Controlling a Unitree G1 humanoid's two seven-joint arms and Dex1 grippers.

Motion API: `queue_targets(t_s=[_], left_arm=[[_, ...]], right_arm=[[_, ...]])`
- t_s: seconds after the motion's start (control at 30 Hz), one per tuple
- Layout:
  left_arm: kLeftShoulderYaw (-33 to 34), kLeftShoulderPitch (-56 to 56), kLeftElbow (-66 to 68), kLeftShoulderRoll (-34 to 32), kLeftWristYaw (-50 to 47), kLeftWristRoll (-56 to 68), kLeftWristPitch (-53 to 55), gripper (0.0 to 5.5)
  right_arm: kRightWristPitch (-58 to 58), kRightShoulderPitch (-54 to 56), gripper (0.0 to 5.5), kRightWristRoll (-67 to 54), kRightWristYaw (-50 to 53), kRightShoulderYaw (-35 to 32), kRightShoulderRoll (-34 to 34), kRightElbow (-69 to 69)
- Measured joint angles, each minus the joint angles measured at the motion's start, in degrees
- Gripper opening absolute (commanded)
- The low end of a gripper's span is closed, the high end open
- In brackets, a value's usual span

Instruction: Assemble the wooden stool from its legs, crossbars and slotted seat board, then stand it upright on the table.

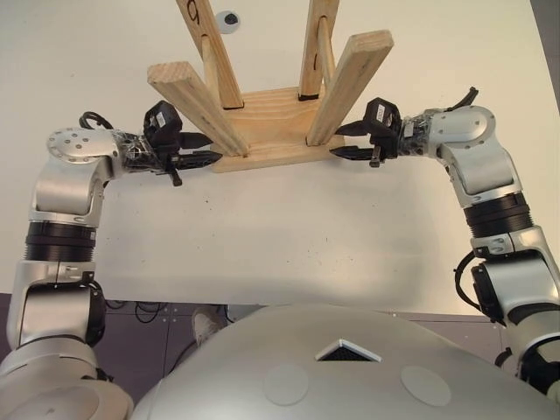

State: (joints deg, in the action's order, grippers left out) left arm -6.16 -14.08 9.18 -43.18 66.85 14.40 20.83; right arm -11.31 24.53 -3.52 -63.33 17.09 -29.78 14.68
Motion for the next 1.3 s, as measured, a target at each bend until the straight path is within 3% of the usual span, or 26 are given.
queue_targets(t_s=[0.7, 0.83, 0.9, 1.13, 1.3], left_arm=[[-1.19, -1.31, -1.38, 0.85, 2.22, -0.7, -5.0, 1.67], [-0.94, -1.39, -1.18, 1.13, 2.05, -0.21, -4.1, 1.12], [-1.27, -1.72, -1.32, 1.32, 2.59, 0.18, -3.01, 1.1], [-0.34, -3.6, -2.96, 0.4, 4.38, 4.29, 9.56, 1.1], [1.98, -3.63, -9.42, 0.26, 4.49, 11.06, 23.46, 1.1]], right_arm=[[-0.18, 6.02, 1.79, -0.87, -2.63, 1.05, 2.56, 7.44], [-0.42, 7.19, 1.79, -0.96, -3.88, 1.01, 3.97, 8.83], [-0.38, 7.29, 1.5, -1.05, -4.5, 1.34, 4.77, 9.46], [-7.18, 8.37, 1.26, -3.65, -9.03, 0.75, 4.15, 8.56], [-25.42, 8.7, 1.26, -10.03, -13.76, -0.87, -0.64, 1.3]])
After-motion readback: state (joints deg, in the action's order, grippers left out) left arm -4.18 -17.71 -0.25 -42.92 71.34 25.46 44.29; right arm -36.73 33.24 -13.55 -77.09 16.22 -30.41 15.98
